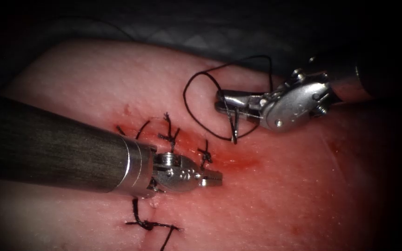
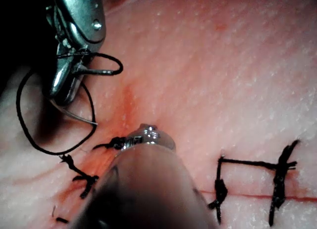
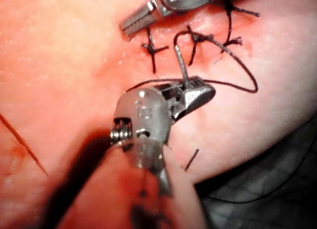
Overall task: Wound Closure
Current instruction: Insert needle into flesh above wound
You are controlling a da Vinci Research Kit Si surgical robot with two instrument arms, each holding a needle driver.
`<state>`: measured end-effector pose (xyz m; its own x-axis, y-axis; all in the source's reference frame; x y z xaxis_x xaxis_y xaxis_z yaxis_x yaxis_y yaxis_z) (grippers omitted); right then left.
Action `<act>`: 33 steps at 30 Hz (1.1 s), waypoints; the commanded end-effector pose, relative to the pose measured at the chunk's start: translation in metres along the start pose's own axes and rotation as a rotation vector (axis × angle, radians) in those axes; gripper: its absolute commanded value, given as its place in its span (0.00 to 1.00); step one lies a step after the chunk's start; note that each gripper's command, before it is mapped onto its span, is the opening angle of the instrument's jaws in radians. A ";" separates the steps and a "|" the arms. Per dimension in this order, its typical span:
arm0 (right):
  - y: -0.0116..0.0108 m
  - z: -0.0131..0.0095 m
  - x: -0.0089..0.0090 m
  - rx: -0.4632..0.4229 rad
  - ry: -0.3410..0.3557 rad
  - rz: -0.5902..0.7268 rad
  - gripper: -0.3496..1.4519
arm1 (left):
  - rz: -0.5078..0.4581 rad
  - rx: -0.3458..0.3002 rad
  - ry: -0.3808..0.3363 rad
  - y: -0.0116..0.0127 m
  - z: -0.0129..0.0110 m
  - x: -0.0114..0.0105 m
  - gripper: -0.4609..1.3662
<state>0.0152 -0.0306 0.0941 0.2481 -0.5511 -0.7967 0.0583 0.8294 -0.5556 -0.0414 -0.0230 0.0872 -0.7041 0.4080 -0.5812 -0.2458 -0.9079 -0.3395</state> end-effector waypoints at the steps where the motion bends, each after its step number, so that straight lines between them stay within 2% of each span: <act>1: -0.0005 0.0000 0.0001 -0.003 -0.010 -0.010 0.00 | -0.005 -0.006 0.001 -0.0001 0.0000 0.0000 0.09; 5: -0.0015 -0.0001 0.0005 0.003 -0.026 0.008 0.00 | -0.009 -0.006 0.001 -0.0002 0.0002 -0.0002 0.08; 7: -0.0020 -0.0003 0.0008 -0.011 -0.061 0.023 0.00 | -0.009 -0.006 0.001 -0.0002 0.0002 -0.0003 0.08; 13: -0.0053 -0.0005 0.0012 0.005 -0.136 0.141 0.00 | -0.007 -0.009 0.002 -0.0003 -0.0001 -0.0005 0.08; 21: -0.0090 -0.0009 0.0009 0.054 -0.177 0.220 0.00 | -0.005 -0.013 0.002 -0.0004 -0.0006 -0.0008 0.07; 28: -0.0128 -0.0006 0.0014 0.096 -0.210 0.266 0.00 | -0.004 -0.017 0.003 -0.0005 -0.0010 -0.0009 0.06; 33: -0.0137 -0.0004 0.0011 0.118 -0.224 0.306 0.00 | -0.005 -0.016 0.003 -0.0004 -0.0010 -0.0008 0.06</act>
<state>0.0142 -0.0426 0.1008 0.4784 -0.2486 -0.8422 0.0578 0.9659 -0.2523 -0.0401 -0.0228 0.0871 -0.7009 0.4122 -0.5821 -0.2431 -0.9053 -0.3483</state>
